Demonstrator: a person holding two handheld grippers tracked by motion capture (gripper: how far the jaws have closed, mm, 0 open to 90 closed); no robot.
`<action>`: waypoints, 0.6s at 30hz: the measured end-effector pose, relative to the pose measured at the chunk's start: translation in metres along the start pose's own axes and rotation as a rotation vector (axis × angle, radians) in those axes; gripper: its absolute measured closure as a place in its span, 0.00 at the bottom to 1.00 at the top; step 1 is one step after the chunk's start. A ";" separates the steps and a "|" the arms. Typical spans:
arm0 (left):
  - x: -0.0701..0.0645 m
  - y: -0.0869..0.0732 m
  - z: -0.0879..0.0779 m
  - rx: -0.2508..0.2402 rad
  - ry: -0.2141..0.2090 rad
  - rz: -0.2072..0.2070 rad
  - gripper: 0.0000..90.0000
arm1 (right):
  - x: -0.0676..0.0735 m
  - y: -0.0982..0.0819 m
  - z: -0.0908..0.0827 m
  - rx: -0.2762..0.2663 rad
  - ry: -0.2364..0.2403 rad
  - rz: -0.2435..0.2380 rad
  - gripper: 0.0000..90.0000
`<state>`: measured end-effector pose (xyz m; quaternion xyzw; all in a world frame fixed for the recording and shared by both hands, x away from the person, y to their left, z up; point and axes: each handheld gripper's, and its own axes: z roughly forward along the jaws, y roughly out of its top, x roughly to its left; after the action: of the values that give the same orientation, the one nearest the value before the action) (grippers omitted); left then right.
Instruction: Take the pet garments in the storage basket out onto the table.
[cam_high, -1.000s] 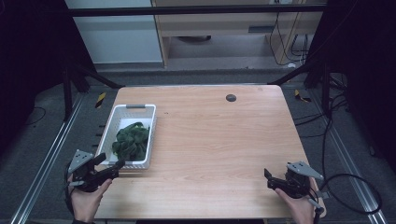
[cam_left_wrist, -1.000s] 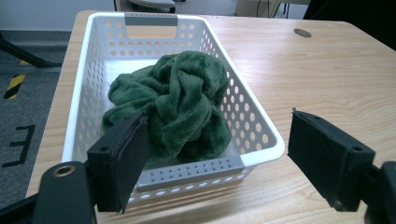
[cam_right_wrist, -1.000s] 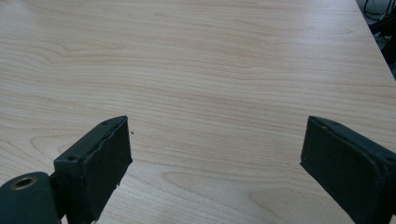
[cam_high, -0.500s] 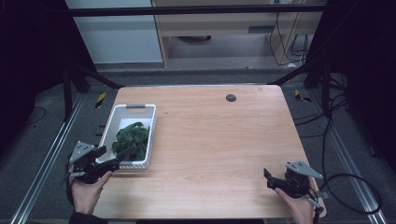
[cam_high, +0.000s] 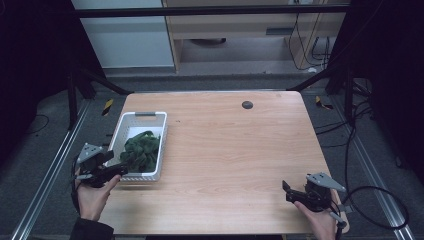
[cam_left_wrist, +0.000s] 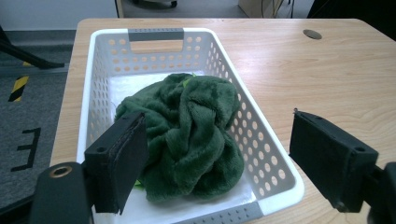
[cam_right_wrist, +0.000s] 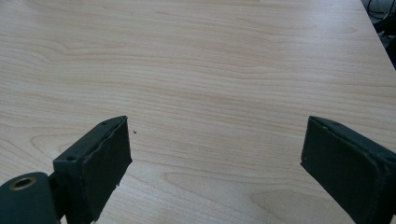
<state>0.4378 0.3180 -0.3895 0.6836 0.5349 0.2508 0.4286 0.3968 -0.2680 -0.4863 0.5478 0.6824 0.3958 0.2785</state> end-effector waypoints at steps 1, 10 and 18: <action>0.000 0.002 0.001 0.002 0.004 0.000 0.21 | 0.000 0.000 0.000 0.000 0.001 -0.001 0.09; 0.000 0.010 0.009 0.030 0.007 0.016 0.21 | 0.000 0.000 0.001 0.006 0.005 0.000 0.09; -0.001 0.019 0.019 0.069 0.020 0.048 0.21 | 0.000 0.000 0.002 0.008 0.008 -0.005 0.09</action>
<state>0.4626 0.3099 -0.3829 0.7081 0.5309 0.2492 0.3932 0.3983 -0.2676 -0.4873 0.5455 0.6866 0.3946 0.2746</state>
